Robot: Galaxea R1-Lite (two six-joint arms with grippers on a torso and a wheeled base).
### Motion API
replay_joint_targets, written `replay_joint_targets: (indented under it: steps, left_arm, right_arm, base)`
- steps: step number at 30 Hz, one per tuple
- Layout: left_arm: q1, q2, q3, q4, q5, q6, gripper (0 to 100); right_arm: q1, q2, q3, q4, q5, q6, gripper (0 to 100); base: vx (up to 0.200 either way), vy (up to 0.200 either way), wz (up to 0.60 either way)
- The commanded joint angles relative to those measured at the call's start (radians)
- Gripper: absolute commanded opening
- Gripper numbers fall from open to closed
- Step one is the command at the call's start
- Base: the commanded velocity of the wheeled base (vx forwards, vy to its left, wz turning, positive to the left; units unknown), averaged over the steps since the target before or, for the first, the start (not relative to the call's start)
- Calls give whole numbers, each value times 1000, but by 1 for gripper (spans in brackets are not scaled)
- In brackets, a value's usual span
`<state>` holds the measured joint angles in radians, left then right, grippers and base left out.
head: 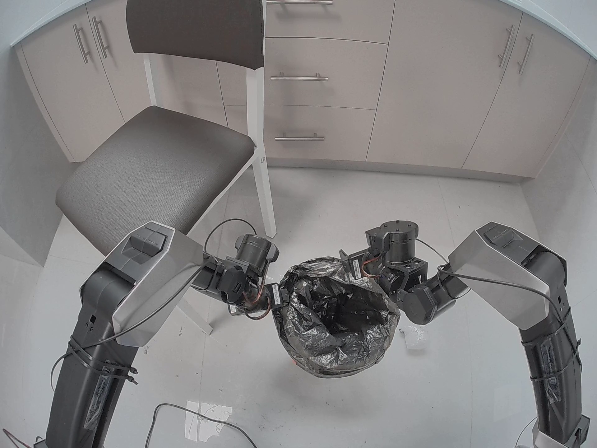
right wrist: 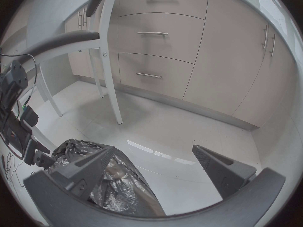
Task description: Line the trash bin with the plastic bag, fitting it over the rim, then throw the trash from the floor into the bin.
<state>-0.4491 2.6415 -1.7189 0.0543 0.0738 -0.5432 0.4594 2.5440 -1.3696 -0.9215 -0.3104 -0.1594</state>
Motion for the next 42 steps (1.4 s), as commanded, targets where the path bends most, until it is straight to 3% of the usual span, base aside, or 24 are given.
replay_joint_targets:
  steps: [1, 5, 6, 8, 9, 10, 15, 25, 29, 35, 42]
  left_arm:
    - [3, -37, 35, -17, -3, -18, 100]
    - [1, -51, 75, -68, 3, -34, 100]
    - [0, -72, 173, -244, 21, -55, 100]
    - [1, -74, 229, -393, 34, -61, 100]
    - [1, -74, 229, -393, 34, -61, 100]
    - [1, -63, 257, -511, 40, -55, 100]
    - [1, -40, 245, -541, 101, -47, 100]
    - [1, -26, 225, -513, 116, -23, 100]
    - [1, 8, 142, -349, 118, 45, 100]
    - [0, 55, -37, -48, 118, 48, 100]
    - [1, 57, -70, 7, 118, 22, 100]
  right_arm:
    - [21, -33, 26, -2, 1, 0, 100]
    - [25, -33, 30, -13, 1, 0, 100]
    - [33, -33, 53, -46, -1, -5, 100]
    - [35, -38, 61, -51, -1, -5, 100]
    - [35, -38, 61, -51, -1, -5, 100]
    - [36, -41, 63, -53, 1, -5, 100]
    - [35, -42, 64, -56, 7, -3, 100]
    - [35, -42, 63, -65, 7, -3, 100]
    - [35, -41, 63, -65, 7, -2, 100]
    - [33, -33, 66, -62, 7, -3, 100]
    - [33, -38, 98, -50, 13, -9, 100]
  base:
    - [0, 0, 0]
    - [0, 0, 0]
    - [0, 0, 0]
    - [0, 0, 0]
    - [0, 0, 0]
    - [0, 0, 0]
    - [0, 0, 0]
    - [0, 0, 0]
    - [0, 0, 0]
    - [0, 0, 0]
    - [0, 0, 0]
